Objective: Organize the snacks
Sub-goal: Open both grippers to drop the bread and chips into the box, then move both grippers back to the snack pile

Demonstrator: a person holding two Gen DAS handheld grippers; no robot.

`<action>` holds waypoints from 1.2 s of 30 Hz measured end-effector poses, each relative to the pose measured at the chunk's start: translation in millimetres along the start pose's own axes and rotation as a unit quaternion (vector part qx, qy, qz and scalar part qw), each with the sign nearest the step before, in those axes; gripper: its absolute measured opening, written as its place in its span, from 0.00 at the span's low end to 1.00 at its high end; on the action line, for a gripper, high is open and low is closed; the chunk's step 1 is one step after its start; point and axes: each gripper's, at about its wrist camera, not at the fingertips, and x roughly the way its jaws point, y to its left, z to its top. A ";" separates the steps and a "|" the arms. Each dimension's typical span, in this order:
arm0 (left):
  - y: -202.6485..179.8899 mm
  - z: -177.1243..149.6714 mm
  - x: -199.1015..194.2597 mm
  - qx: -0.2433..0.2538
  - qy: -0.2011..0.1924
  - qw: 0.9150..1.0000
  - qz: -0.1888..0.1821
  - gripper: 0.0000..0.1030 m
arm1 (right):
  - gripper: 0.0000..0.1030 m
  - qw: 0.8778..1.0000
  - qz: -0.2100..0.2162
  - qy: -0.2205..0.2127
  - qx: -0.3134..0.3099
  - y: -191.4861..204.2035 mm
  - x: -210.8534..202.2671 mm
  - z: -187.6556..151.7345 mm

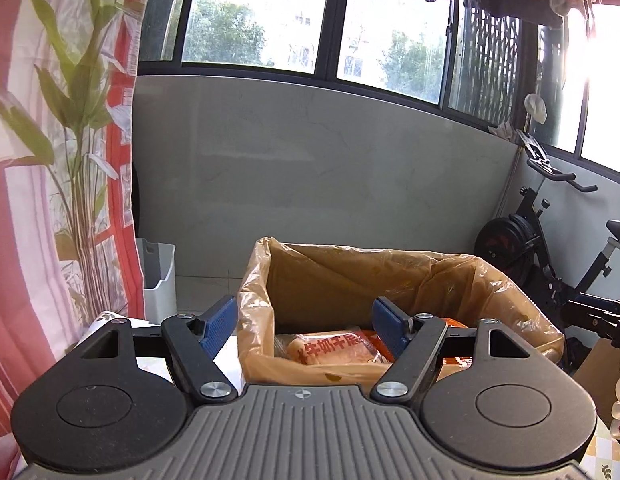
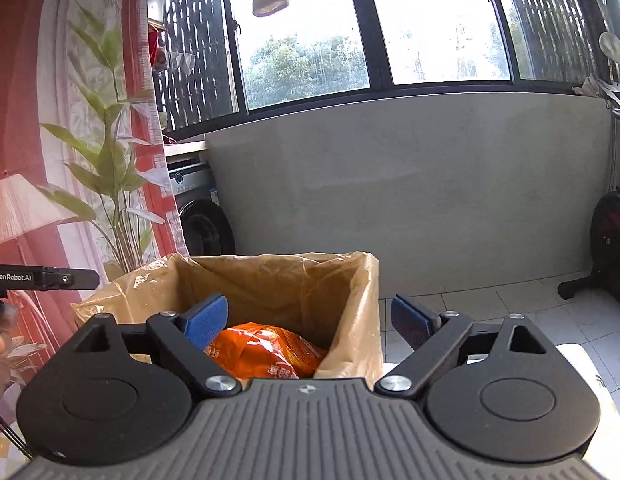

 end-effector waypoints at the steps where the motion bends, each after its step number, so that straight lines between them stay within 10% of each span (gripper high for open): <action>1: 1.2 -4.2 -6.6 0.004 -0.006 1.000 -0.001 0.74 | 0.88 1.000 -0.008 0.001 -0.003 -3.1 -5.4 -3.5; 19: 10.0 -78.8 -28.6 -0.050 0.051 0.996 0.045 0.74 | 0.88 0.985 -0.071 0.153 0.027 -34.3 11.0 -116.7; 36: -1.2 -149.0 -23.8 -0.075 0.151 0.985 0.027 0.74 | 0.89 0.986 0.028 0.163 0.008 37.7 -56.3 -167.2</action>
